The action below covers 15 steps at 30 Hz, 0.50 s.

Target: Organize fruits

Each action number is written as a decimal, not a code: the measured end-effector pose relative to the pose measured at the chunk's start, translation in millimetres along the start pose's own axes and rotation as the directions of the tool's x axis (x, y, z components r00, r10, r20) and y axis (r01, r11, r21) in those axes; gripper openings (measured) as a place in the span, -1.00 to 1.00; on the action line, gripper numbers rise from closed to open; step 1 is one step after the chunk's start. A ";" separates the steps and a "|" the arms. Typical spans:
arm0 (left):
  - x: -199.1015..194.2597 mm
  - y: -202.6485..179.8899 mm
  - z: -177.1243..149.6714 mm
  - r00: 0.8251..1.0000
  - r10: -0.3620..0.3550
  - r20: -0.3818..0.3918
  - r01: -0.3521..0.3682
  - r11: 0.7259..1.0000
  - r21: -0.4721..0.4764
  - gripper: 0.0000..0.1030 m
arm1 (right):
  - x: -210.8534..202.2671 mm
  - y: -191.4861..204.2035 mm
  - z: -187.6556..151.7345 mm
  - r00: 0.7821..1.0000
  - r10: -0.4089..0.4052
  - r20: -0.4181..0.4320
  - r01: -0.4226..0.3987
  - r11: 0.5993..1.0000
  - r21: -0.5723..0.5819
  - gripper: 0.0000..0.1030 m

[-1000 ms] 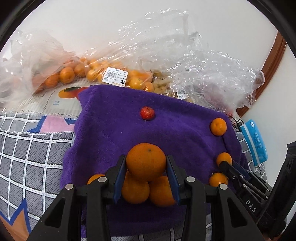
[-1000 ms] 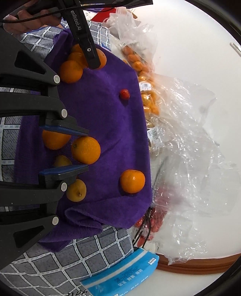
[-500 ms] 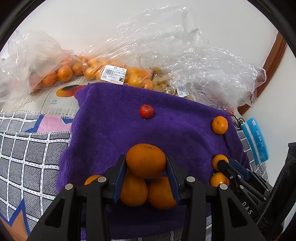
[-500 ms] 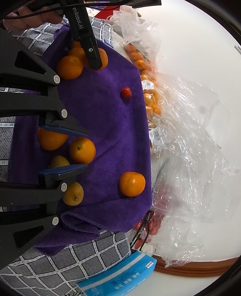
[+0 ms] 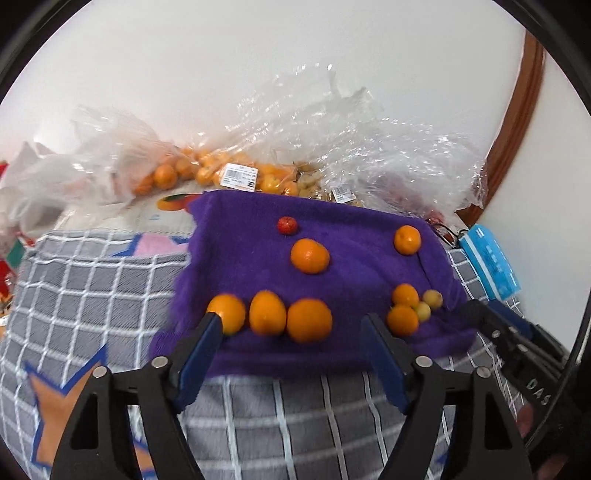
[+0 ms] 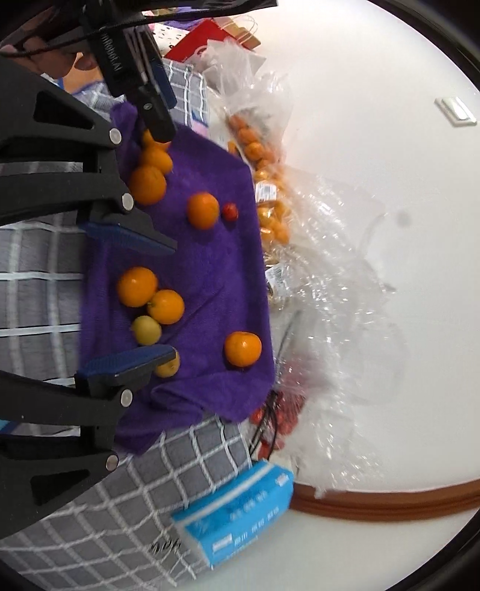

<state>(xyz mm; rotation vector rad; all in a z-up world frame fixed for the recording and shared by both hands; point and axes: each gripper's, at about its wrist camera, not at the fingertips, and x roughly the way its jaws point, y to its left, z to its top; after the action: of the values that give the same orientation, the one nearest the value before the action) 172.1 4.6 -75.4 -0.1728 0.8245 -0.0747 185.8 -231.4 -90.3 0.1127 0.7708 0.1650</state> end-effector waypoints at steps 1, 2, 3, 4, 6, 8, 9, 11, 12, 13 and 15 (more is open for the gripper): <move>-7.2 -0.7 -4.2 1.000 0.006 0.007 -0.006 1.000 0.003 0.55 | -10.5 1.5 -2.9 1.000 -0.008 0.005 0.008 1.000 -0.005 -0.01; -16.2 -1.3 -9.7 1.000 0.014 0.017 -0.015 1.000 0.007 0.58 | -18.5 1.7 -5.8 1.000 -0.013 0.010 0.013 1.000 -0.007 0.01; -21.7 -2.1 -13.1 1.000 0.021 0.022 -0.021 1.000 0.011 0.61 | -27.5 2.1 -9.2 1.000 -0.017 0.013 0.017 1.000 -0.008 0.02; -27.8 -3.3 -17.1 0.999 0.029 0.025 -0.029 0.999 0.015 0.63 | -34.2 2.2 -11.8 1.000 -0.021 0.014 0.021 1.000 -0.008 0.06; -41.2 -4.7 -25.7 0.998 0.042 0.035 -0.043 0.999 0.018 0.69 | -49.1 2.0 -19.1 0.999 -0.036 0.009 0.036 0.999 -0.014 0.08; -53.6 -5.9 -32.6 0.997 0.055 0.057 -0.056 0.998 0.015 0.74 | -58.0 1.8 -24.2 0.998 -0.057 0.007 0.057 0.998 -0.015 0.08; -61.4 -6.1 -36.4 0.996 0.059 0.072 -0.060 0.998 0.011 0.77 | -63.5 0.6 -27.2 0.998 -0.064 0.009 0.064 0.998 -0.012 0.08; -74.6 -7.1 -41.6 0.994 0.062 0.095 -0.063 0.998 0.004 0.80 | -75.8 -1.6 -34.4 0.997 -0.070 0.016 0.070 0.998 -0.004 0.11; -79.6 -7.3 -43.2 0.993 0.062 0.104 -0.063 0.998 0.004 0.82 | -80.2 -3.0 -36.8 0.997 -0.072 0.021 0.072 0.997 0.001 0.15; -84.0 -8.0 -45.4 0.992 0.063 0.111 -0.064 0.998 0.007 0.82 | -85.5 -4.0 -39.2 0.997 -0.077 0.027 0.077 0.997 0.006 0.32; -92.5 -10.9 -48.7 0.989 0.069 0.130 -0.071 0.997 0.016 0.84 | -94.9 -4.1 -43.2 0.995 -0.082 0.051 0.082 0.997 0.006 0.61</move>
<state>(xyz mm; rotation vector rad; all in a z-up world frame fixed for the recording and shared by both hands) 73.7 0.1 -38.9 -0.1281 0.6999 -0.0056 89.0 -251.6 -56.9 0.0888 0.7236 0.0824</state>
